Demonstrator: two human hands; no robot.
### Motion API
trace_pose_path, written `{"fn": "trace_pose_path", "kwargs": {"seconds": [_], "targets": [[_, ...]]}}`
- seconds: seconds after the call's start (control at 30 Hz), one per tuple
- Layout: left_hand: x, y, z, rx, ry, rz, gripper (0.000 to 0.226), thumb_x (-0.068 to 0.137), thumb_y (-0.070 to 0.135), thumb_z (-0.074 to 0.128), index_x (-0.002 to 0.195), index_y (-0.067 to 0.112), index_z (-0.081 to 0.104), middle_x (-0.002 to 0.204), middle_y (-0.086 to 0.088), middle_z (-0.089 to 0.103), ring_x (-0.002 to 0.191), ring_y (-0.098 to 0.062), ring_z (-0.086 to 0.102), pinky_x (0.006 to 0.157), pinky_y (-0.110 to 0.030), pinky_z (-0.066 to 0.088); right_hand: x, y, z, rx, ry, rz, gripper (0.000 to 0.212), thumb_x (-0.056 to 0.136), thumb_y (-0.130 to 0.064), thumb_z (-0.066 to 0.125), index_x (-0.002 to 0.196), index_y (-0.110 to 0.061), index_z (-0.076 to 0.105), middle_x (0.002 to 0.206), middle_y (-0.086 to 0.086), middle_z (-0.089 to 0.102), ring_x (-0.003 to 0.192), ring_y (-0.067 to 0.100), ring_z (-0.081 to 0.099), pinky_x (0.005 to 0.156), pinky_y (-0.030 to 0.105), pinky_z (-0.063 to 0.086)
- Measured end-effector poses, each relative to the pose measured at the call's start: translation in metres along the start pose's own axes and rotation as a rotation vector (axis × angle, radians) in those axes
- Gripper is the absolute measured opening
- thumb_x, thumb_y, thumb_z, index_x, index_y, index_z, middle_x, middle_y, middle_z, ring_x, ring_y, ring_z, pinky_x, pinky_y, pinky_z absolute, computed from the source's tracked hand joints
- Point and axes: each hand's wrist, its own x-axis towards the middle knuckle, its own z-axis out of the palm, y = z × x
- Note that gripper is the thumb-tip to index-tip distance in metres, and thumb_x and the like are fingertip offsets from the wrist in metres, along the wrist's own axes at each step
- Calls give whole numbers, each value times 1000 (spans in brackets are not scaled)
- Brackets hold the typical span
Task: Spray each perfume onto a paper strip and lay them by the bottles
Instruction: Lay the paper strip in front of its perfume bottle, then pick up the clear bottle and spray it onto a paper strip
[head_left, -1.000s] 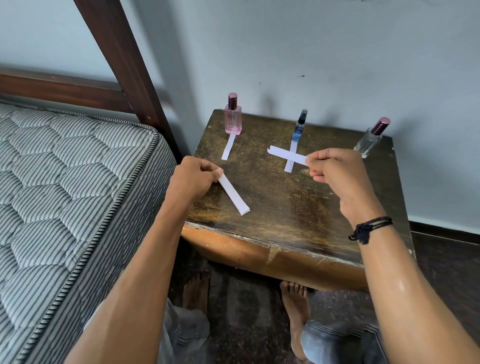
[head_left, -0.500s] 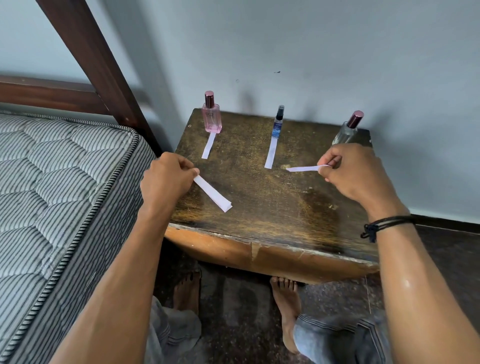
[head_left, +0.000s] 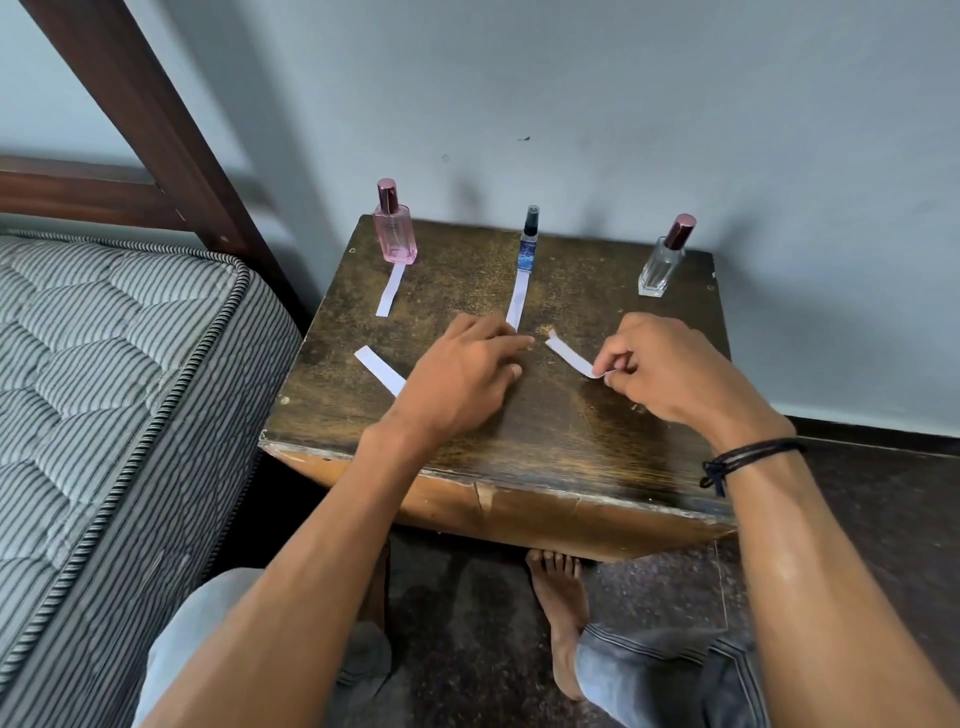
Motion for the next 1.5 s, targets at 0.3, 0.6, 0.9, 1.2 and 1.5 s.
{"fn": "trace_pose_path", "kwargs": {"seconds": [0.3,0.6,0.9,1.2,1.5], "targets": [[8,15,19,115,-105,-27,50,102,40,51,150,28,46,148,8,42,135,-22,33,110,-46,33,-1,15,0,70,-145,22,36,89,-2,72,111,-30,76,104,-10,62,95,10,64,88,37,56],[13,18,23,131,-85,-71,49,99,46,53,145,28,51,144,7,43,133,-22,35,108,-44,33,-5,18,-2,150,-182,35,57,87,18,56,118,-26,75,113,-11,61,105,7,61,96,36,55],[20,22,23,90,-72,-114,45,95,42,61,137,25,58,139,5,48,129,-24,39,107,-44,38,-7,24,-5,217,-69,21,41,93,6,59,107,-28,76,103,-12,63,98,5,64,92,33,56],[28,20,21,-4,-56,-143,41,85,38,75,122,21,67,124,4,56,119,-24,47,103,-43,42,8,29,3,554,494,380,10,88,-27,76,98,-24,75,95,-12,70,92,9,65,86,32,53],[27,15,18,-65,-36,-108,45,84,36,78,124,22,65,122,6,59,118,-20,49,103,-36,42,58,38,11,774,659,433,72,82,-44,82,143,-21,50,135,-1,57,120,13,58,103,33,49]]}}
